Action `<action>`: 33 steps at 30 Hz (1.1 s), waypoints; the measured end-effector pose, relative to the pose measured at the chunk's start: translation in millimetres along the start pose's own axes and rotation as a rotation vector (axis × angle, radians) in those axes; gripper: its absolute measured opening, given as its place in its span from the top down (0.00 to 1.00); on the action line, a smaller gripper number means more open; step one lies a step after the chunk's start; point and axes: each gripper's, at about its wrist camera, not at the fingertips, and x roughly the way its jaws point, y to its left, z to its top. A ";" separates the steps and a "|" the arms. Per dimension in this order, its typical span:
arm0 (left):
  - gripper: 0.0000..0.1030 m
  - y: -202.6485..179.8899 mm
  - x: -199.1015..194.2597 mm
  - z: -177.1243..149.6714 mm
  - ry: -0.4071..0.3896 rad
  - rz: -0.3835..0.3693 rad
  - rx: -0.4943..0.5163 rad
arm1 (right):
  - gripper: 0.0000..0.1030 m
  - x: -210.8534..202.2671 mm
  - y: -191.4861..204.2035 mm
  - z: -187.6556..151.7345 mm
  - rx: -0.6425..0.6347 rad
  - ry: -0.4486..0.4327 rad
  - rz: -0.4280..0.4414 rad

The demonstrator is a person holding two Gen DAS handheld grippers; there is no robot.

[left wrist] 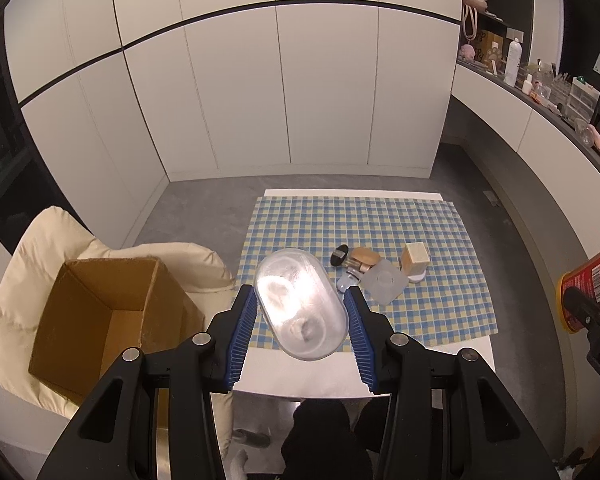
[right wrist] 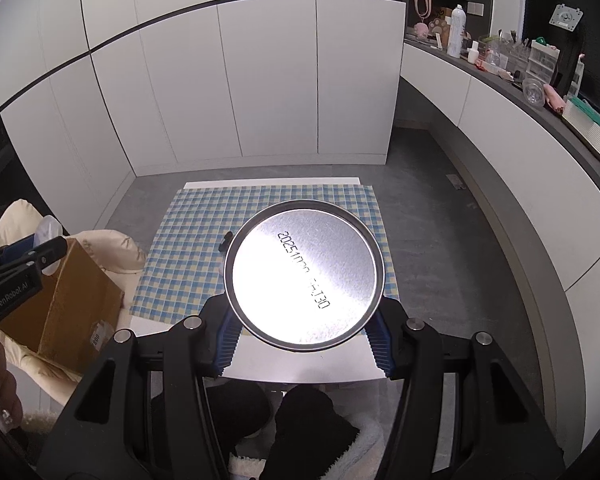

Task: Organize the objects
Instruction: 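Lift the red tin can with the right tool while the left tool lifts the clear case, then carry the tin can and clear case with both tools over the cardboard box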

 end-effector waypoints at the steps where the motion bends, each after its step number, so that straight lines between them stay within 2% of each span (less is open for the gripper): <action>1: 0.56 0.9 0.0 -1.8 0.004 -0.001 -0.003 | 0.45 -0.4 -0.3 -3.0 -0.001 0.003 -0.003; 17: 0.56 15.3 -5.6 -43.3 0.045 -0.018 0.003 | 0.45 -4.2 0.9 -52.2 -0.002 0.086 0.061; 33: 0.56 23.9 -18.8 -77.7 0.071 -0.012 -0.003 | 0.45 -25.5 8.1 -79.8 -0.009 0.072 0.076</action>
